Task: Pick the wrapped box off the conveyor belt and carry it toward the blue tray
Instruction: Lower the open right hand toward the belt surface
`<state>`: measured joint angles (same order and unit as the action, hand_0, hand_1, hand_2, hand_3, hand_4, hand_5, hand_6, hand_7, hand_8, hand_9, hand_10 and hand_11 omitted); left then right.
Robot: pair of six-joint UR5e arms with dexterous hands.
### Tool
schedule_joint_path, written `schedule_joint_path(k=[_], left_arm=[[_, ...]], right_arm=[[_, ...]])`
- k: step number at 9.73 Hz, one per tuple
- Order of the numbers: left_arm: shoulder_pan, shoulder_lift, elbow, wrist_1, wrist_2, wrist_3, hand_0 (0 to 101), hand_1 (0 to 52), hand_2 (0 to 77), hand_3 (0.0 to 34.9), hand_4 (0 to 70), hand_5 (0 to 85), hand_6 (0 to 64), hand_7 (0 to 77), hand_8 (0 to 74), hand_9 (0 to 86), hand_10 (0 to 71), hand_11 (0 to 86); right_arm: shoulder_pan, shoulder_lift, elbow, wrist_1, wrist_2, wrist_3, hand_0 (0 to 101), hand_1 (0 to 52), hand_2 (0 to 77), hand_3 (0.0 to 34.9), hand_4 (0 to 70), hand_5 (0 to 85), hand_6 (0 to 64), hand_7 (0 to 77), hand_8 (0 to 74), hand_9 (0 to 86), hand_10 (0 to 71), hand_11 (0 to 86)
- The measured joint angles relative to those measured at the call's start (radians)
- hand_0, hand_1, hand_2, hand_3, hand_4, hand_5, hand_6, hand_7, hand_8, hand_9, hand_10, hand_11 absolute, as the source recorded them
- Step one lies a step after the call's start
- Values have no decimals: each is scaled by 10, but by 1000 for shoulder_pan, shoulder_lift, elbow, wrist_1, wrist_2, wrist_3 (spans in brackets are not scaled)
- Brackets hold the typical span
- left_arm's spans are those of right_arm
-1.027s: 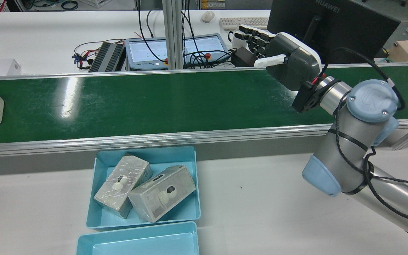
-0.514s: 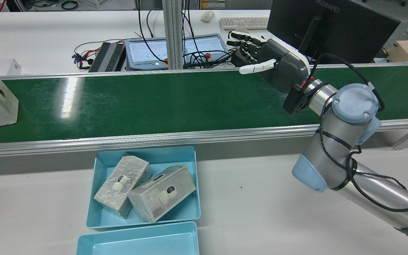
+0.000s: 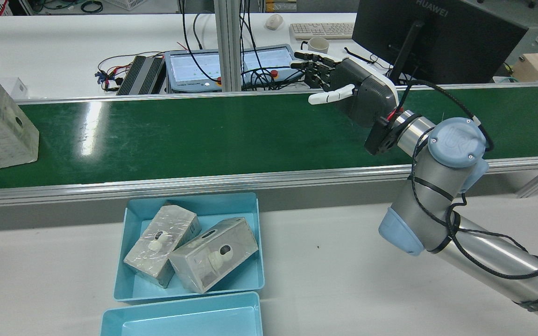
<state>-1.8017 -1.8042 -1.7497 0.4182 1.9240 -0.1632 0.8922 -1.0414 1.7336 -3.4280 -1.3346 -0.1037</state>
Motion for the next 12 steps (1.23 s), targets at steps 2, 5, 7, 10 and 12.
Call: schedule_joint_path(k=[2,5,7,10,12], left_arm=[[0,0,0,0,0,0,0,0,11,0,0,11,5,5,5,5,5,5],[0,0,0,0,0,0,0,0,11,0,0,11,5,5,5,5,5,5],[0,0,0,0,0,0,0,0,5,0,0,11,5,5,5,5,5,5],[0,0,0,0,0,0,0,0,11,0,0,11,5,5,5,5,5,5],[0,0,0,0,0,0,0,0,11,0,0,11,5,5,5,5,5,5]], right_arm=[[5,7,2,0,0,1,474,142,93,2,71,98,93,196,33,60,5,22],[8,9,-2,0,0,2,454,71,76,1,104,115,76,191,16,44,5,16],[11,10,-2,0,0,2,446,82,49,1,125,125,82,207,33,44,5,16],[13,11,-1,-1,0,2,458,98,60,0,125,125,82,207,22,44,5,16],[17,11,2,-2,0,2,459,98,60,1,125,125,82,218,27,44,5,11]])
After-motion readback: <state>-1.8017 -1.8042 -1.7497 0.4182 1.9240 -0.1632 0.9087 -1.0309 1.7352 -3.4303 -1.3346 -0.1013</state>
